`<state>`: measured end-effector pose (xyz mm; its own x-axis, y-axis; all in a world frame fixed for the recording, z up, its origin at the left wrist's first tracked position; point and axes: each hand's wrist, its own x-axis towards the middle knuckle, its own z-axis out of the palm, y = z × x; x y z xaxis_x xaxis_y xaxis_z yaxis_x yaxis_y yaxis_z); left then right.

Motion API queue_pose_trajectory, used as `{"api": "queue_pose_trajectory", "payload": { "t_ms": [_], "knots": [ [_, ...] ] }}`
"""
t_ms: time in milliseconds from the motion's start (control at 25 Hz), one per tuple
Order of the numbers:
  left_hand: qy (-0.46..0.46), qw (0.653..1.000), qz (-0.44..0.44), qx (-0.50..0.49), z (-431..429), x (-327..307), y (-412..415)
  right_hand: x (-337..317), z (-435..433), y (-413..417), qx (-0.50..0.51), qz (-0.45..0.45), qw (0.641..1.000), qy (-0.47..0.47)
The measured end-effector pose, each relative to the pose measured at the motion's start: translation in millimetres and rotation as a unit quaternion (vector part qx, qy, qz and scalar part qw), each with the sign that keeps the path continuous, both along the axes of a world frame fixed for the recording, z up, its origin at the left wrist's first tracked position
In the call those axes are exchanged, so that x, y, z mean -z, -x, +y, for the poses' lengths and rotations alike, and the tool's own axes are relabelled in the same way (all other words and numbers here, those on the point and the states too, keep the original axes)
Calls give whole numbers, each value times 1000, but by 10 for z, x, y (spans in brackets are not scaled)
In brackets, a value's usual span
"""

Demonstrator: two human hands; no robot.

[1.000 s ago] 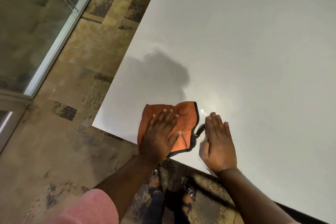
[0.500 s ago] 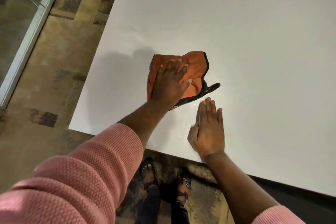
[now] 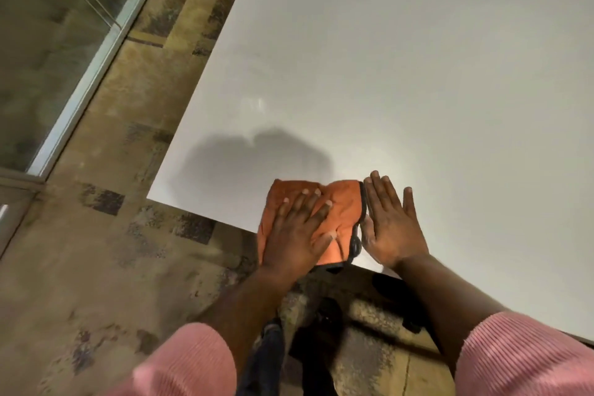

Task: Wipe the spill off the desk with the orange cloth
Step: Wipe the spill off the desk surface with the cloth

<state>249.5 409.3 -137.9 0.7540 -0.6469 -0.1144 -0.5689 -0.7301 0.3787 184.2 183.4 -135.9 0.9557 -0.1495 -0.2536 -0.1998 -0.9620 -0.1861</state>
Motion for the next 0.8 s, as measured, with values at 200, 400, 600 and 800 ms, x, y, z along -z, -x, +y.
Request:
{"api": "queue_pose_trajectory", "payload": {
  "t_ms": [200,400,600,800],
  "knots": [
    [-4,999,-29,-13,8,81,281,24,-81,33,-18,-24,1000,6],
    [-11,997,-24,-76,-172,49,-247,29,3,-37,-5,-17,1000,4],
    [16,993,-34,-111,-257,11,-886,-30,329,-349,3,-31,999,-22],
    [35,988,-48,-141,-269,-56,-1916,-38,835,-794,19,-38,998,-46]
  ]
}}
